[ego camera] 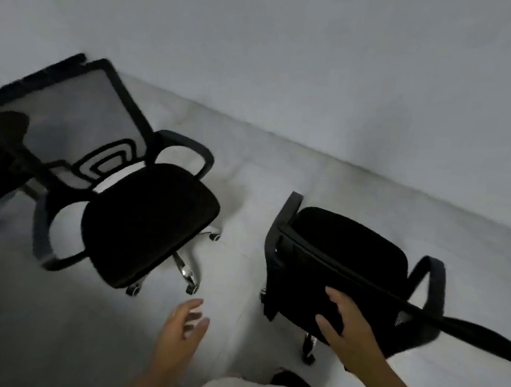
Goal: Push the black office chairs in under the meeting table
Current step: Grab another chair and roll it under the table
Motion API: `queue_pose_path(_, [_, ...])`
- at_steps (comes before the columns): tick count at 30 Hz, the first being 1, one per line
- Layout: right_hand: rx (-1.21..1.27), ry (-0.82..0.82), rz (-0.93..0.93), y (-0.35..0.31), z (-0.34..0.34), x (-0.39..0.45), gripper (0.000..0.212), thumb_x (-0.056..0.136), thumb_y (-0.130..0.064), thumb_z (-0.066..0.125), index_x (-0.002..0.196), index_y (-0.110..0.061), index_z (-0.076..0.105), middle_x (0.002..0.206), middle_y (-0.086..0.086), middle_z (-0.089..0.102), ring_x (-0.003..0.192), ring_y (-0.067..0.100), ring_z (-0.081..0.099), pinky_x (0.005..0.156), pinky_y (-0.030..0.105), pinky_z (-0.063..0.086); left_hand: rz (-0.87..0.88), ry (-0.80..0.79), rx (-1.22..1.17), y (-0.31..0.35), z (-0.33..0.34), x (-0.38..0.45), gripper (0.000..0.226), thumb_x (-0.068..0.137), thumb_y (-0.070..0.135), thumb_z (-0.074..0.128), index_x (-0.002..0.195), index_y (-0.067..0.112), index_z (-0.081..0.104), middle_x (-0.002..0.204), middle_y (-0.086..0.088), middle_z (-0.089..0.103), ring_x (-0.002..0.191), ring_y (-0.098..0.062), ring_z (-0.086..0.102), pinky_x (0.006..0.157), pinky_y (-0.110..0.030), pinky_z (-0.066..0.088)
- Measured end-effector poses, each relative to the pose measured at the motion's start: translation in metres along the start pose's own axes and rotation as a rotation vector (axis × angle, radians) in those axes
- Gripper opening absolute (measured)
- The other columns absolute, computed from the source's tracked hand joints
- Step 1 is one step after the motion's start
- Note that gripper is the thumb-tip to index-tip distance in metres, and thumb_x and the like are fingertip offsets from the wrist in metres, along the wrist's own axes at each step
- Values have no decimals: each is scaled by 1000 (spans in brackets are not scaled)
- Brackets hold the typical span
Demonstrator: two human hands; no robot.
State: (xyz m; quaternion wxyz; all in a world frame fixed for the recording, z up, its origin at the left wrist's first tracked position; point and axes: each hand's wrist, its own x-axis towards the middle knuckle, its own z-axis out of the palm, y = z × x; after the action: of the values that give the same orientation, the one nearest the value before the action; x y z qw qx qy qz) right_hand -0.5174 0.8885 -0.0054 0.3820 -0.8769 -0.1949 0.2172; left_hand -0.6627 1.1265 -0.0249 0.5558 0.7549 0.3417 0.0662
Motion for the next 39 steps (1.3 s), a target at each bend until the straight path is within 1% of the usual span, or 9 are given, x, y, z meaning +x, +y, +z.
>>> queue_pose_path(6, [-214, 720, -57, -16, -41, -50, 46, 80, -34, 49, 111, -2, 57, 105, -1, 54, 100, 14, 51, 84, 29, 45, 454, -343, 45, 87, 25, 58, 21, 81, 34, 56, 96, 41, 45, 105, 10, 52, 96, 9, 53, 79, -4, 41])
queue_pose_path(9, [-541, 761, 53, 9, -61, -44, 48, 76, -43, 47, 100, -5, 63, 99, 9, 66, 93, 23, 59, 85, 39, 46, 820, -379, 187, 117, 69, 62, 28, 76, 44, 45, 101, 33, 52, 109, 14, 53, 103, 6, 47, 85, 0, 38])
queue_pose_path(13, [-751, 722, 248, 48, -72, -29, 70, 90, -61, 14, 79, -18, 68, 75, -4, 67, 73, 17, 65, 87, 34, 32, 1189, -333, 585, 143, 132, 76, 44, 78, 46, 41, 110, 19, 54, 106, -3, 65, 104, -13, 53, 86, -29, 48])
queue_pose_path(16, [-795, 779, 213, 62, -74, -21, 71, 89, -62, 10, 68, -21, 62, 64, -7, 59, 66, 13, 54, 76, 27, 29, 1249, -397, 1014, 140, 157, 93, 60, 85, 57, 25, 130, 21, 43, 115, 0, 60, 103, -14, 58, 83, -27, 45])
queue_pose_path(19, [-901, 780, 200, 75, -76, -18, 67, 86, -66, 12, 64, -23, 60, 62, -8, 56, 65, 12, 50, 73, 26, 29, 1223, -561, 1040, 138, 161, 98, 48, 76, 55, 32, 79, 24, 68, 49, 5, 58, 39, -5, 53, 36, -14, 24])
queue_pose_path(22, [-916, 770, 178, 87, -89, -14, 58, 69, -69, 31, 61, -19, 60, 57, -5, 56, 52, 16, 56, 70, 27, 28, 1356, -482, 1023, 133, 172, 102, 44, 72, 53, 33, 65, 24, 65, 34, 1, 45, 25, -5, 41, 41, -10, 1])
queue_pose_path(31, [-925, 619, 35, 125, -150, -5, 41, 47, -59, 69, 54, -19, 63, 48, -4, 53, 46, 18, 54, 66, 24, 25, 1222, -418, 967, 129, 215, 44, 34, 53, 35, 84, 63, 10, 63, 38, 1, 46, 29, -12, 41, 34, -19, 27])
queue_pose_path(36, [-881, 495, -126, 158, -198, 13, 44, 38, -49, 83, 56, -15, 63, 50, -1, 53, 48, 20, 54, 67, 24, 27, 1125, -248, 947, 138, 260, 12, 31, 72, 38, 67, 62, 10, 60, 39, 0, 46, 30, -13, 37, 38, -19, 22])
queue_pose_path(39, [-854, 456, -235, 177, -222, 25, 40, 49, -52, 72, 58, -14, 63, 51, 1, 55, 52, 23, 55, 71, 25, 34, 1033, -118, 944, 140, 289, -7, 63, 95, 48, 17, 59, 14, 55, 39, 3, 44, 30, -12, 38, 38, -19, 19])
